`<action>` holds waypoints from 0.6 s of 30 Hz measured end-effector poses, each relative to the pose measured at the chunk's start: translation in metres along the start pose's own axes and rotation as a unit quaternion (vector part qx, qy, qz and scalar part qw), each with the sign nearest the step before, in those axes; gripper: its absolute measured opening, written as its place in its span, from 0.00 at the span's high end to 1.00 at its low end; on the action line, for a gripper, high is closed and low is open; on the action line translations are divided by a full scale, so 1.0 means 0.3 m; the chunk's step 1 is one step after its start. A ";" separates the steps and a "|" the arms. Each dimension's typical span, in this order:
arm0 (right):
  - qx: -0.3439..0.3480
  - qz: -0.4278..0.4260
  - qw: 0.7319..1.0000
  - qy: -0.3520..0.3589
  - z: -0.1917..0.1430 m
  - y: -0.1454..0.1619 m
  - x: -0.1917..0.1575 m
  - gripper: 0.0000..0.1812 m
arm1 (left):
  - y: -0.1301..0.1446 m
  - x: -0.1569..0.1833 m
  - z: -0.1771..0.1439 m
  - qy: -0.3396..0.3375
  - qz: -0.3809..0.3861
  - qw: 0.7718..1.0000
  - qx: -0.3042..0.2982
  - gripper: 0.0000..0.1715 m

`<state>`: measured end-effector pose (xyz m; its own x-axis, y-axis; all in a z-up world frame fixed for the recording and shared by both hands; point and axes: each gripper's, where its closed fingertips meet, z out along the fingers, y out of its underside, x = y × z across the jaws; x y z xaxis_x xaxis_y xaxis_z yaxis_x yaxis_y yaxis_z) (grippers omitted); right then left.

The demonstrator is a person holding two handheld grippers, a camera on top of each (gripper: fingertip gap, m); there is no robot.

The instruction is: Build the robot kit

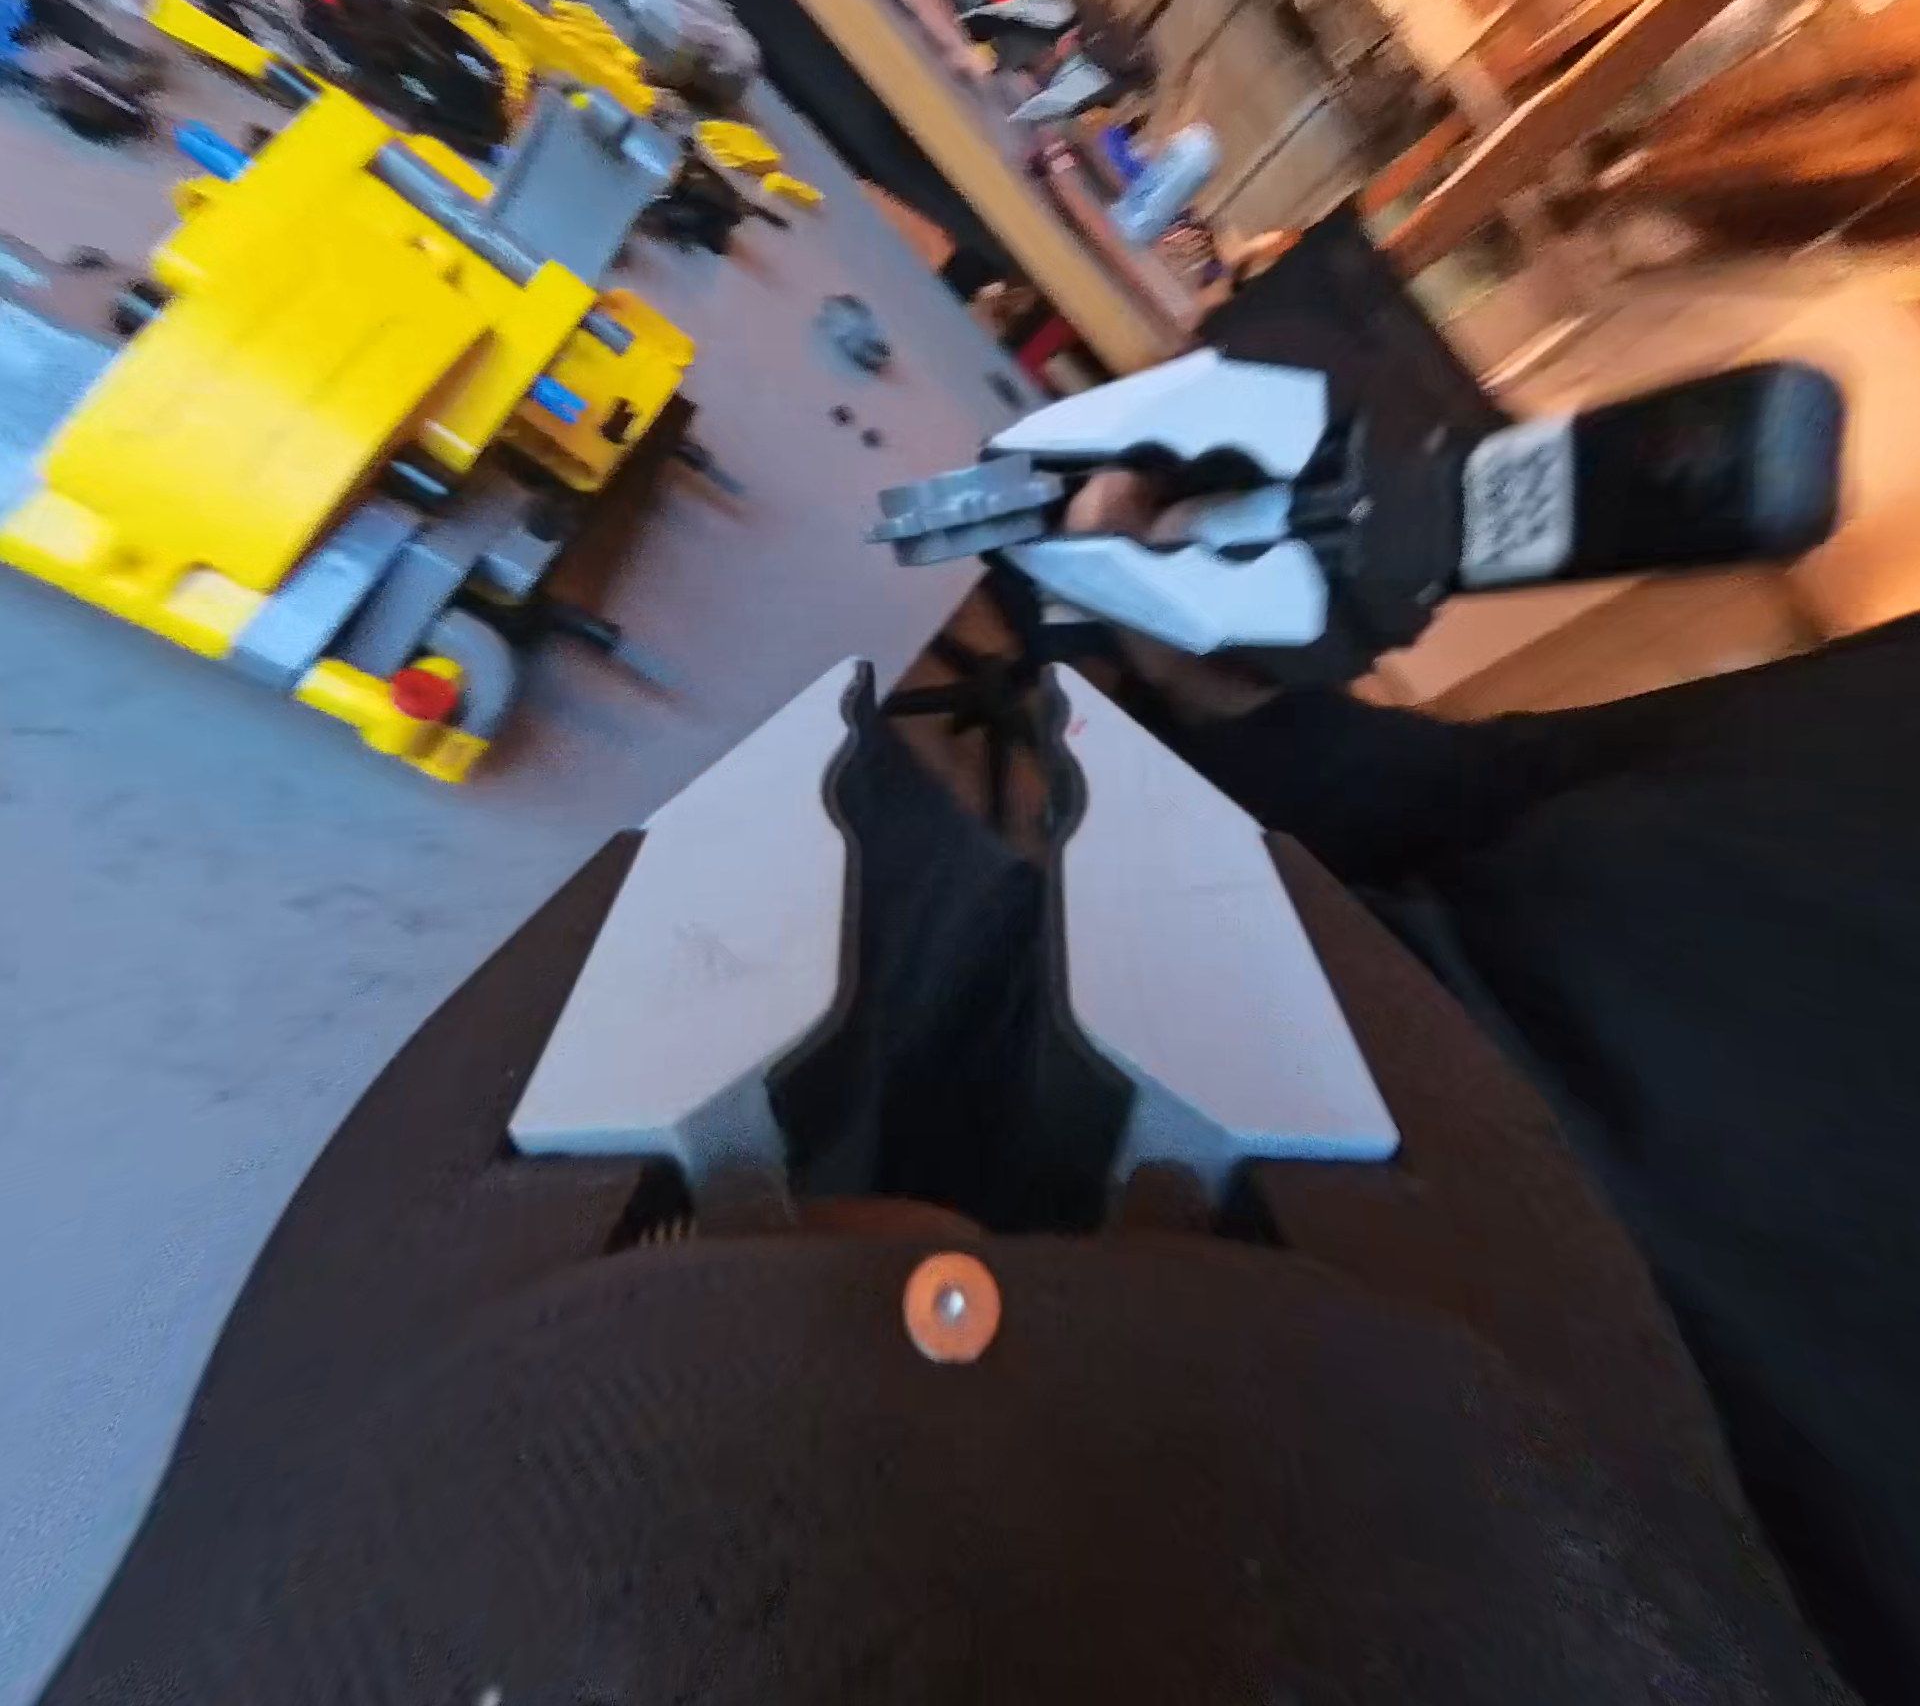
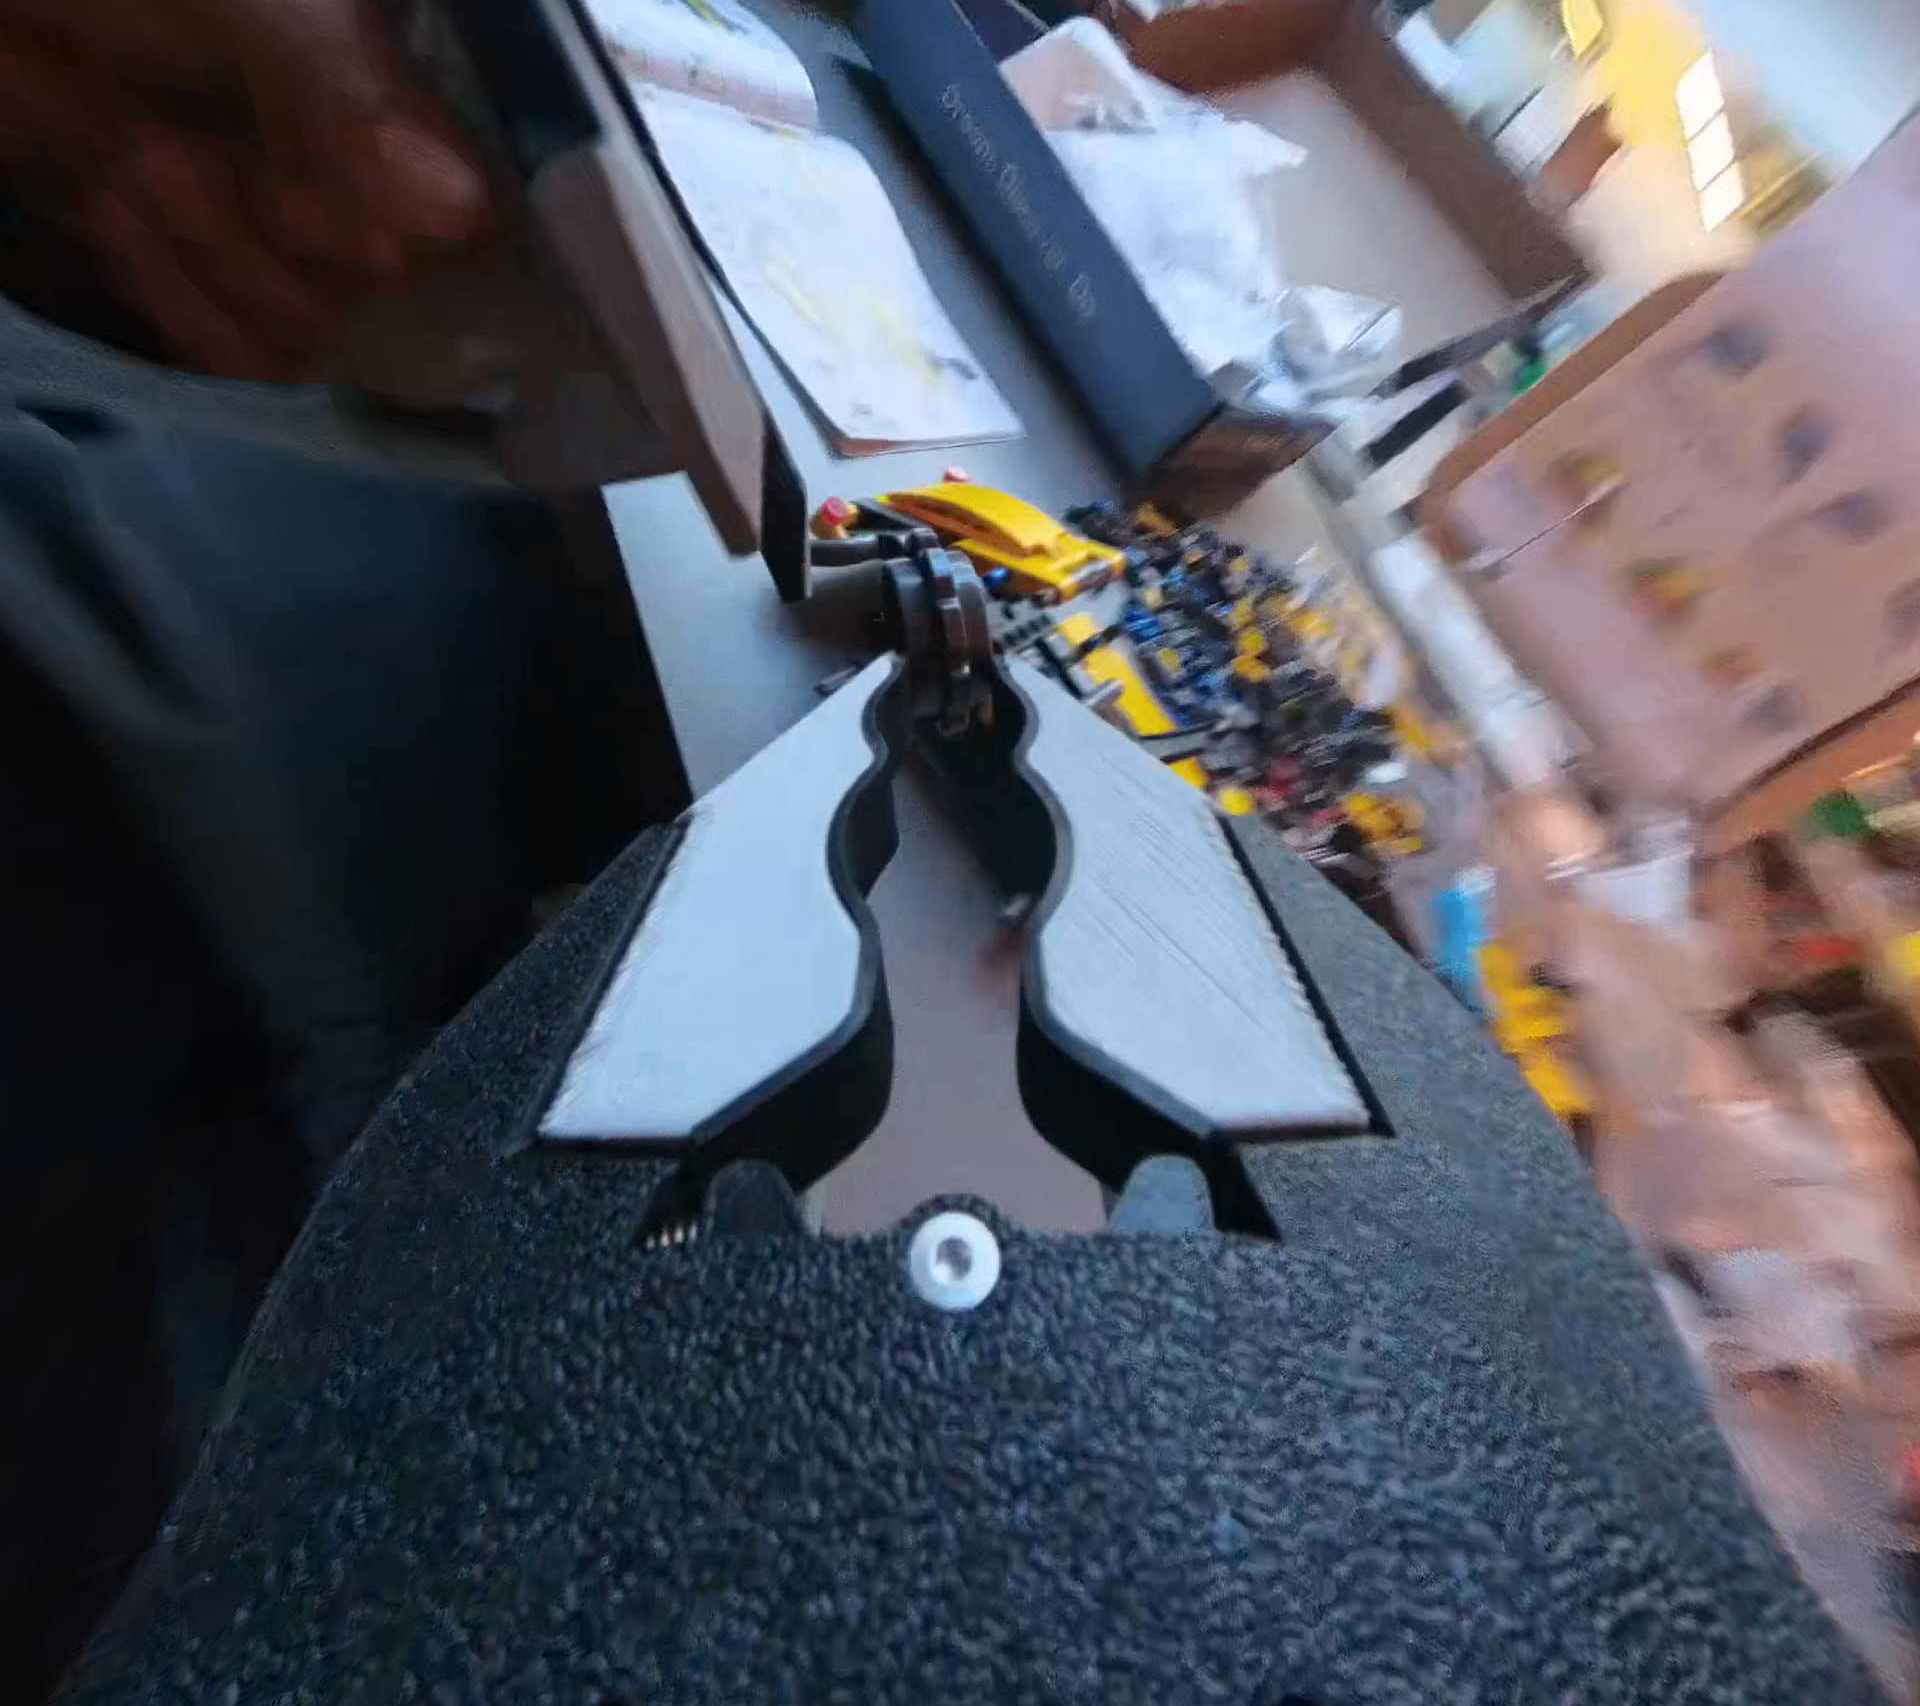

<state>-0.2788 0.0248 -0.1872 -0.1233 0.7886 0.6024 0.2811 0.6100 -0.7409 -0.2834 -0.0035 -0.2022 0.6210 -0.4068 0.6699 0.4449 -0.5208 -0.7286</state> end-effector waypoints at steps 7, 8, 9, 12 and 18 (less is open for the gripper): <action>0.031 -0.238 0.970 0.031 -0.029 -0.060 -0.077 0.93 | -0.022 0.074 -0.035 0.147 -0.143 0.979 0.021 0.74; 0.033 -0.262 0.964 0.036 -0.028 -0.063 -0.083 0.93 | -0.027 0.079 -0.040 0.158 -0.158 0.974 0.029 0.78; 0.035 -0.283 0.958 0.037 -0.026 -0.064 -0.091 0.93 | -0.018 0.075 -0.036 0.155 -0.167 0.973 0.025 0.79; 0.047 -0.320 0.946 0.034 -0.020 -0.075 -0.114 0.93 | 0.024 0.074 -0.012 0.144 -0.170 0.975 -0.003 0.81; 0.060 -0.285 0.956 0.016 -0.011 -0.077 -0.106 0.92 | 0.008 0.060 -0.009 0.113 -0.127 0.985 0.014 0.84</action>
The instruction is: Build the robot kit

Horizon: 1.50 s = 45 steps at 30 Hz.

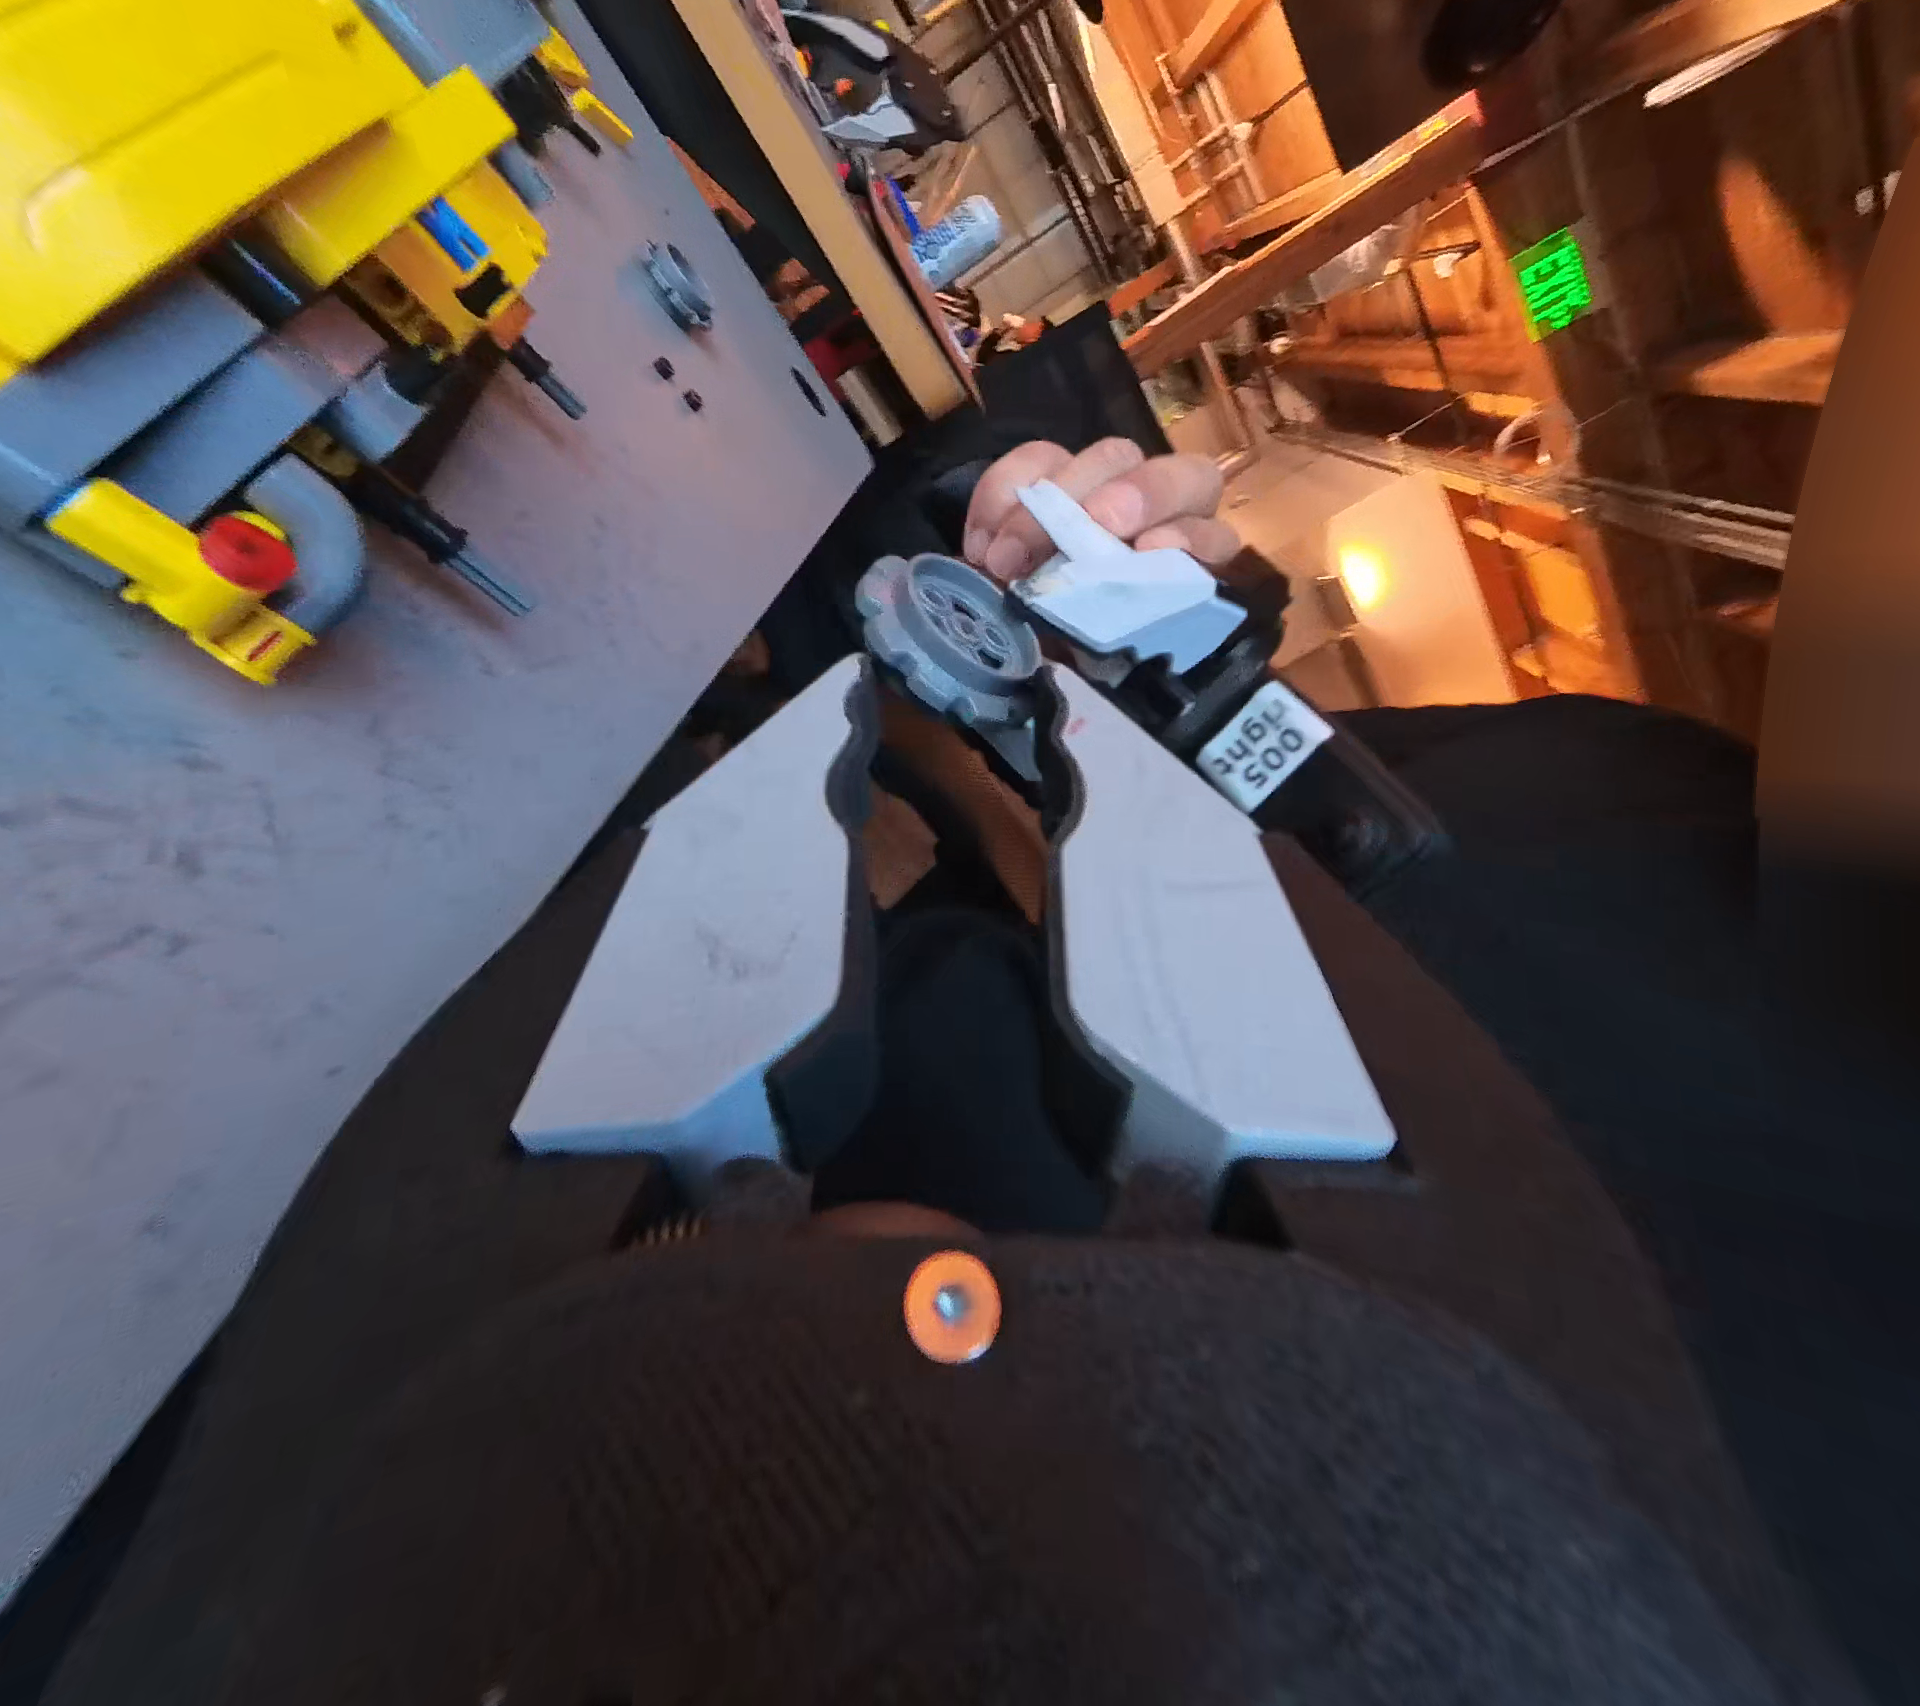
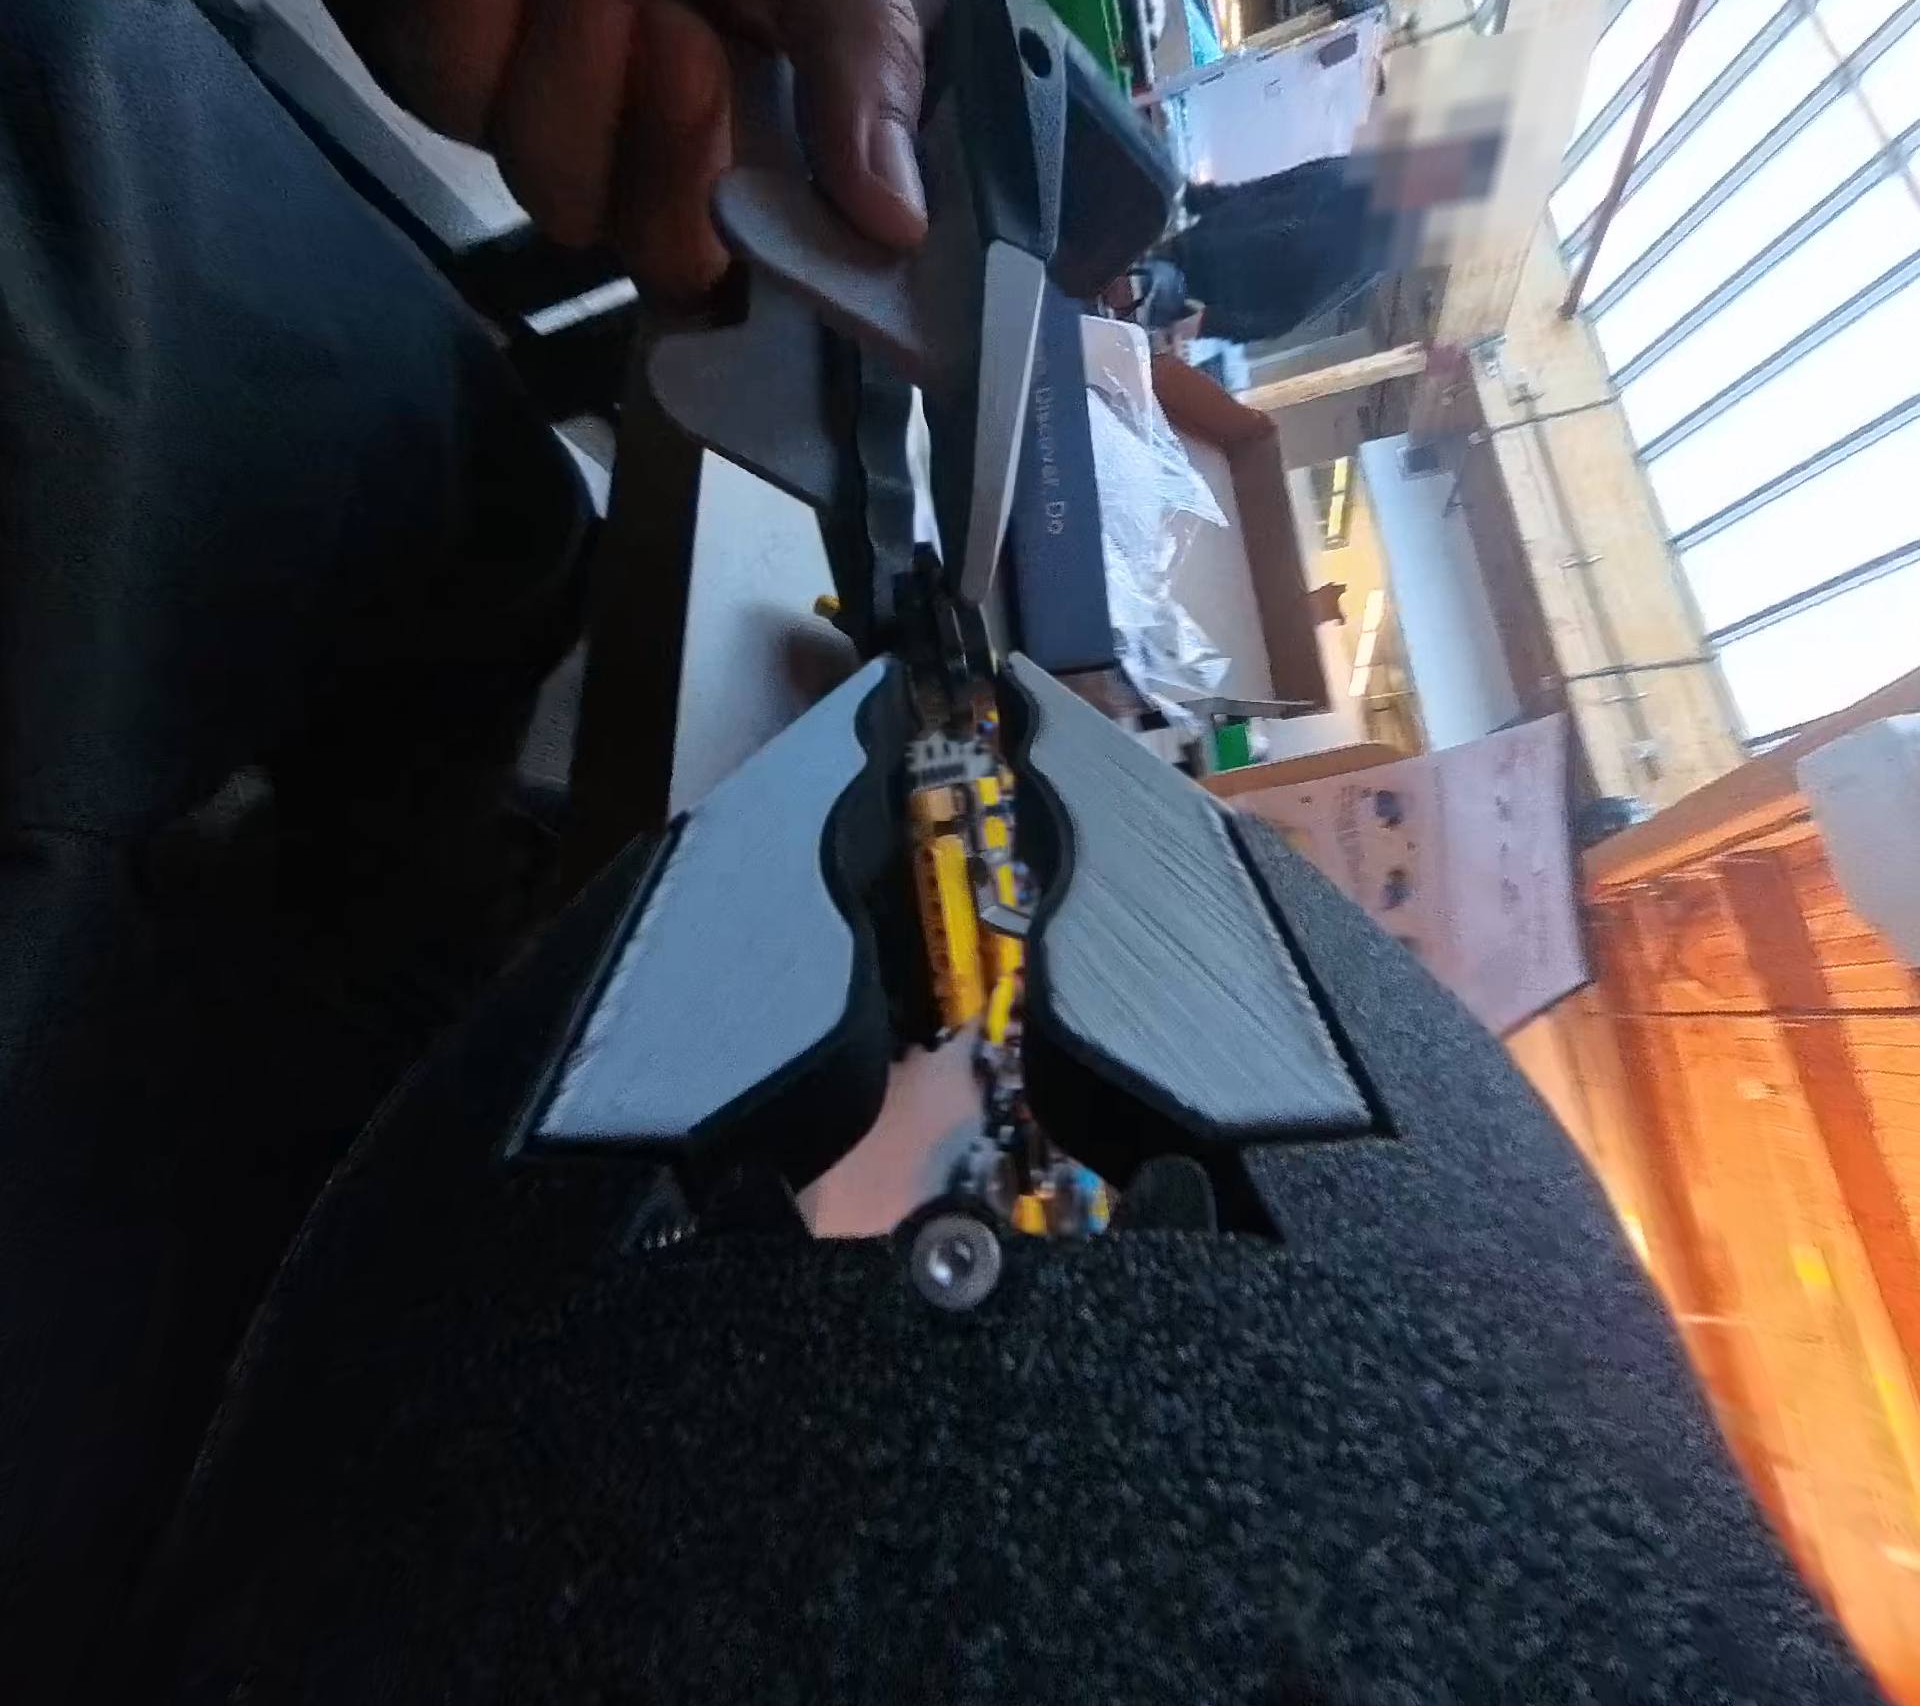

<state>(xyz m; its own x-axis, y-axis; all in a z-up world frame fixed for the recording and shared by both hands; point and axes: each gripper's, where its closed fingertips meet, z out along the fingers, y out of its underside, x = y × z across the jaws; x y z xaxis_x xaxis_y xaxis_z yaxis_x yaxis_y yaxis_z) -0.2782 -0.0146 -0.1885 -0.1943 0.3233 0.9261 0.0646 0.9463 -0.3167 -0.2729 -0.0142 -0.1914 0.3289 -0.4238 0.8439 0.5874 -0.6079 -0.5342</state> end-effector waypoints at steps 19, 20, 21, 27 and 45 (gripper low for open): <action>0.102 0.609 0.733 -0.287 -0.004 0.019 -0.005 0.89 | 0.005 -0.005 -0.013 -0.188 0.657 0.725 -0.085 0.85; 0.114 0.609 0.727 -0.297 -0.010 0.008 -0.005 0.93 | 0.008 -0.005 -0.012 -0.183 0.657 0.726 -0.083 0.85; 0.120 0.607 0.726 -0.301 -0.012 0.003 -0.004 0.93 | 0.010 -0.003 -0.012 -0.177 0.658 0.728 -0.076 0.85; 0.085 0.558 0.777 -0.279 0.011 0.044 -0.020 0.94 | 0.004 -0.054 -0.008 -0.203 0.645 0.732 -0.085 0.85; -0.030 0.466 0.861 -0.201 0.049 0.176 -0.073 0.95 | -0.227 -0.303 -0.122 -0.326 0.372 0.849 -0.189 0.49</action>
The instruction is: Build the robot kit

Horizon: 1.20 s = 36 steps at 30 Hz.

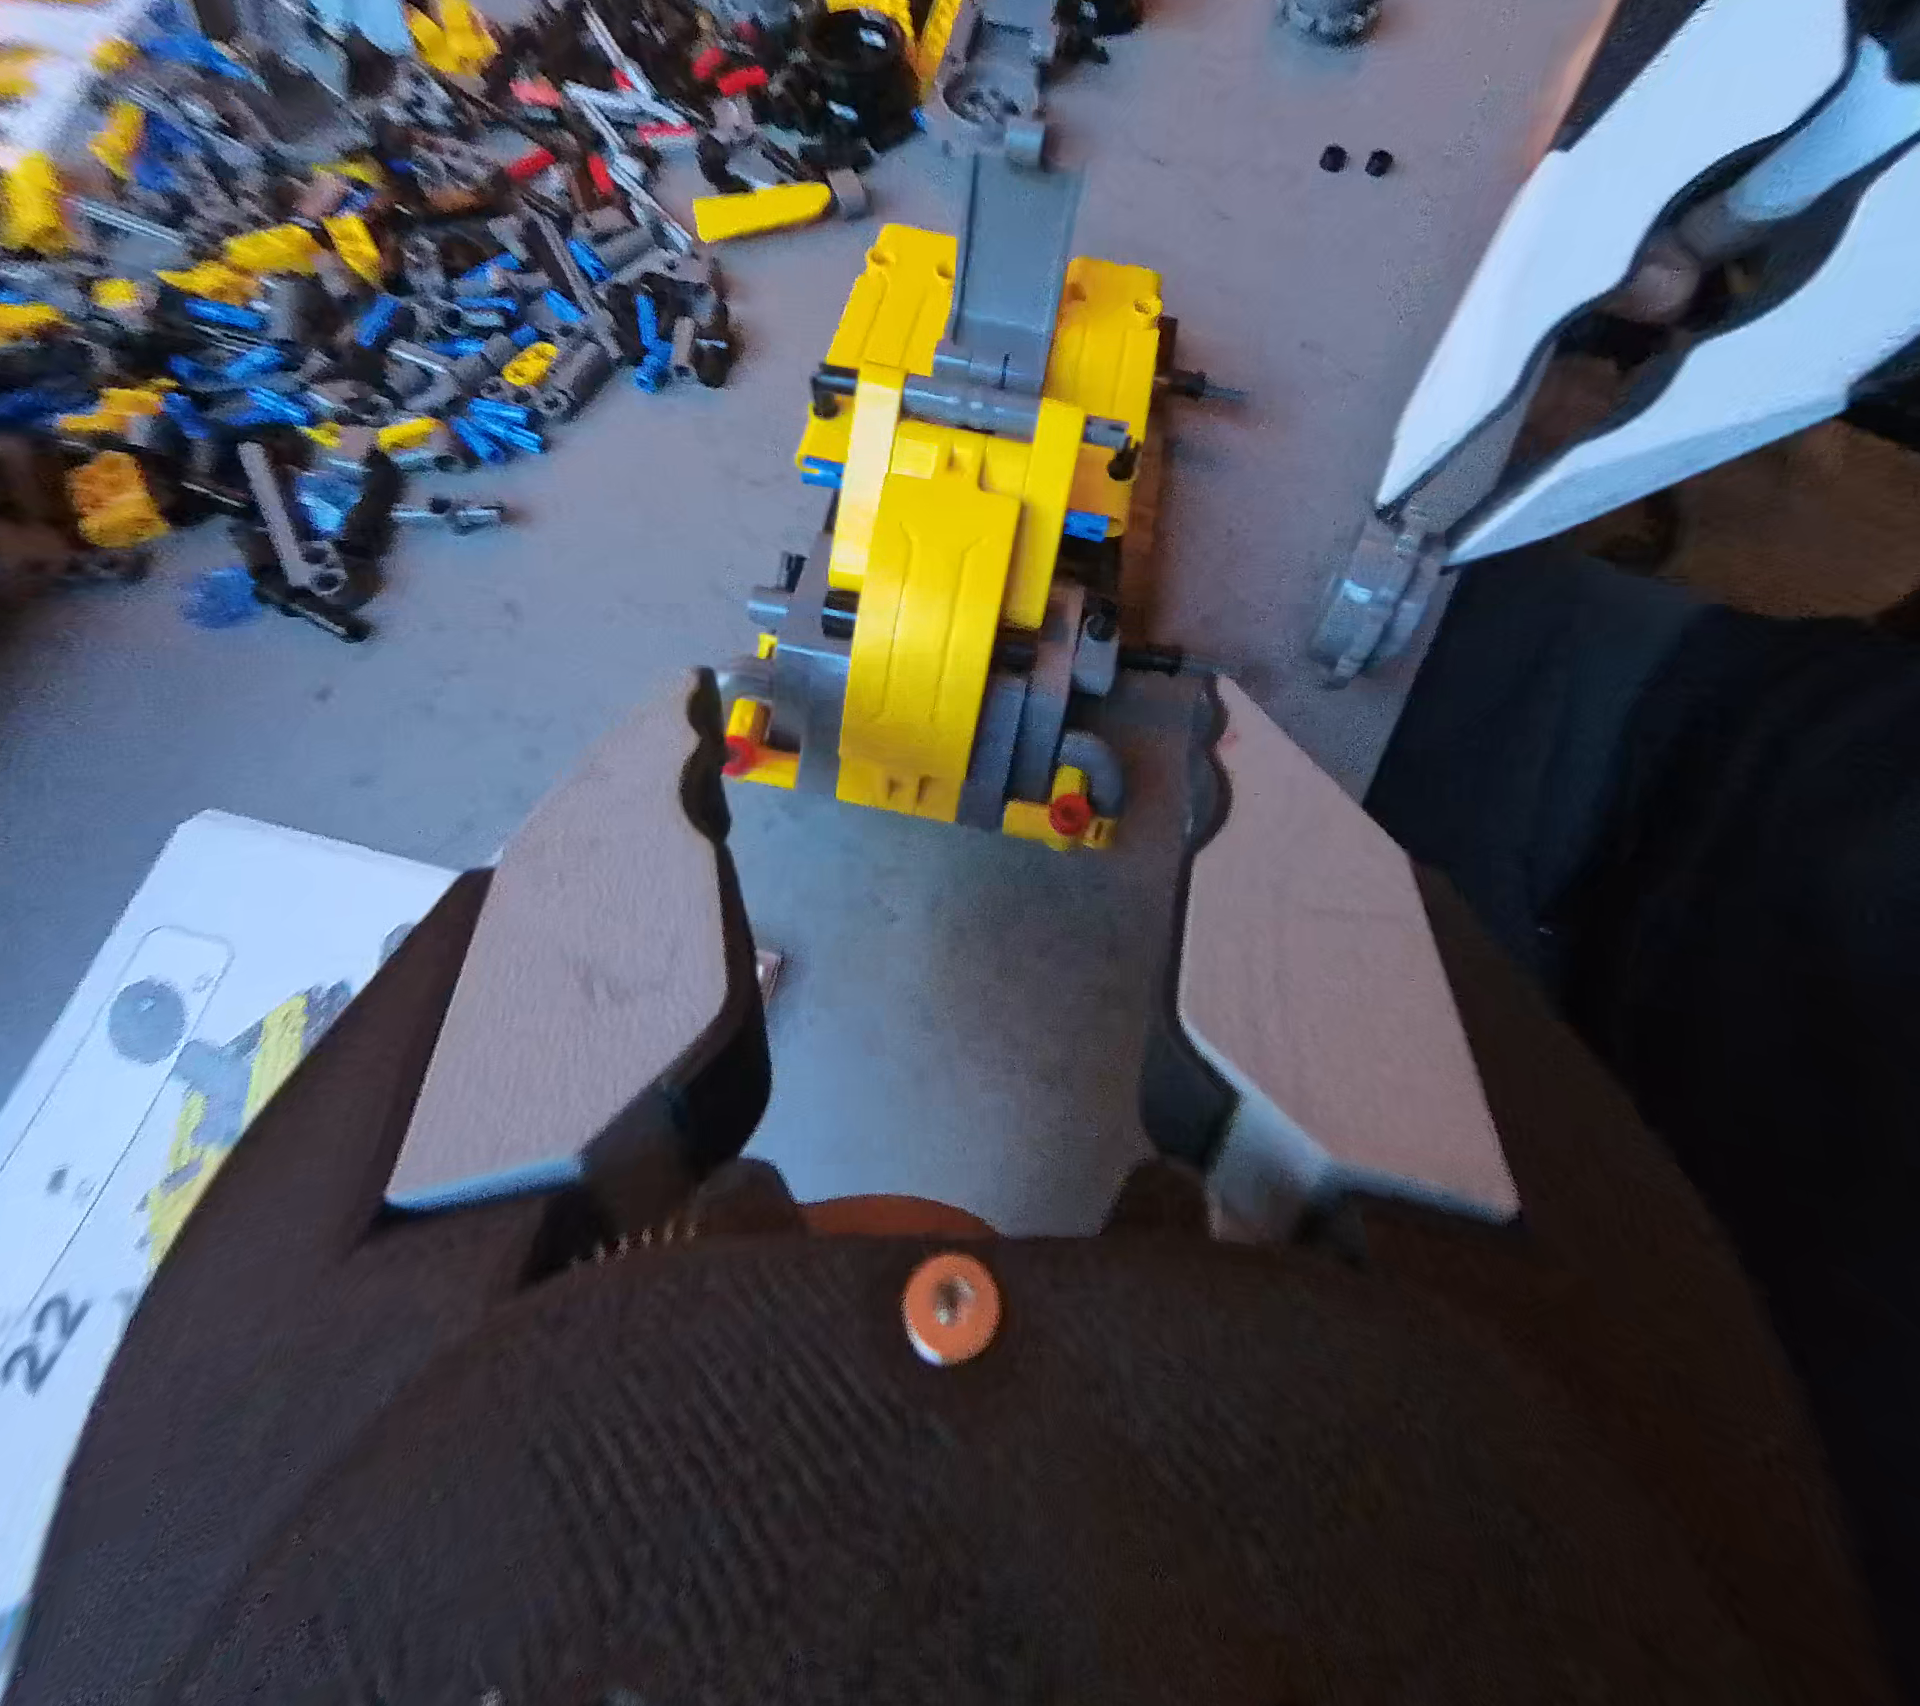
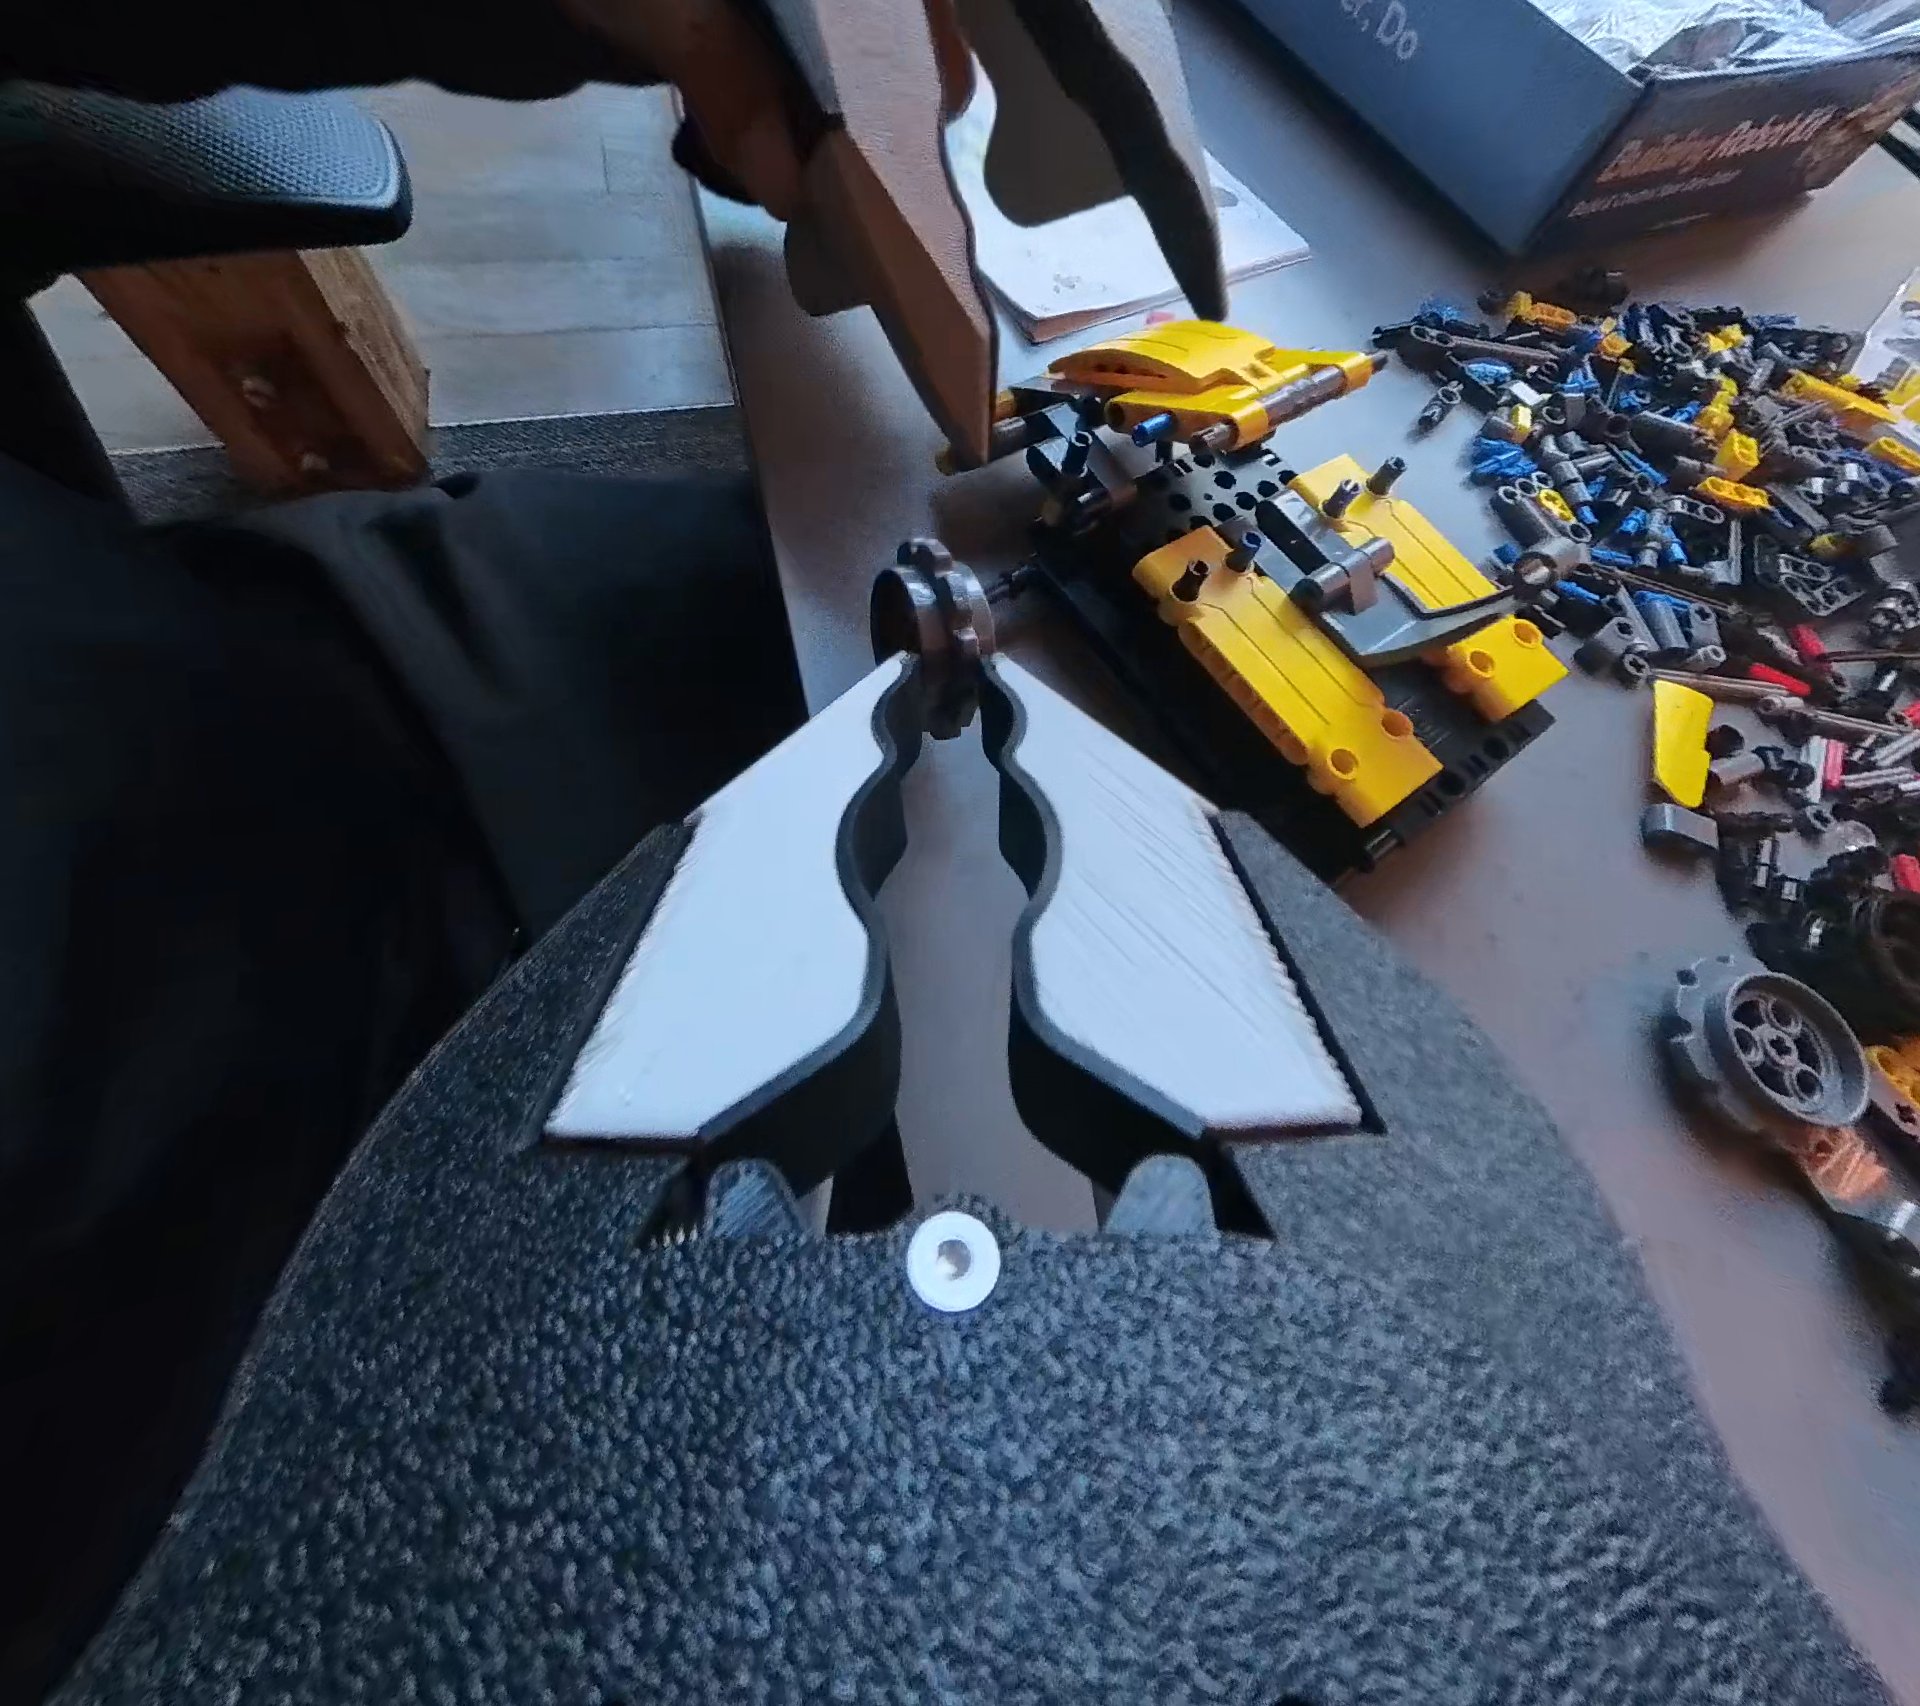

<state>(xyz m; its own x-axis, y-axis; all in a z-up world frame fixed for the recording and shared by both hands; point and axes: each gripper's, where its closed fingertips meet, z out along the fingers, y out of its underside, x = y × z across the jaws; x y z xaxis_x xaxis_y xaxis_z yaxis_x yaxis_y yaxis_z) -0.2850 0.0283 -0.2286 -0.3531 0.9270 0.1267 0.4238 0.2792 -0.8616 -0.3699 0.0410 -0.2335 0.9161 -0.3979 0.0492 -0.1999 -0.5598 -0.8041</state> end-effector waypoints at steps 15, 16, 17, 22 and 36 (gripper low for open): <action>-0.012 0.009 1.000 -0.004 -0.016 0.026 0.010 0.95 | 0.042 -0.028 0.078 0.051 0.041 0.992 -0.111 0.49; -0.014 0.012 1.000 -0.006 -0.014 0.028 0.011 0.95 | 0.045 -0.027 0.080 0.058 0.033 0.992 -0.110 0.49; -0.018 0.016 1.000 -0.009 -0.012 0.031 0.012 0.95 | 0.045 -0.027 0.080 0.063 0.029 0.992 -0.108 0.49; -0.036 0.036 0.999 -0.014 0.000 0.044 0.020 0.95 | 0.038 -0.027 0.074 0.064 0.012 0.990 -0.126 0.50; -0.039 0.013 0.999 -0.009 0.012 0.022 0.021 0.95 | 0.058 -0.047 0.045 0.026 0.043 0.984 -0.169 0.55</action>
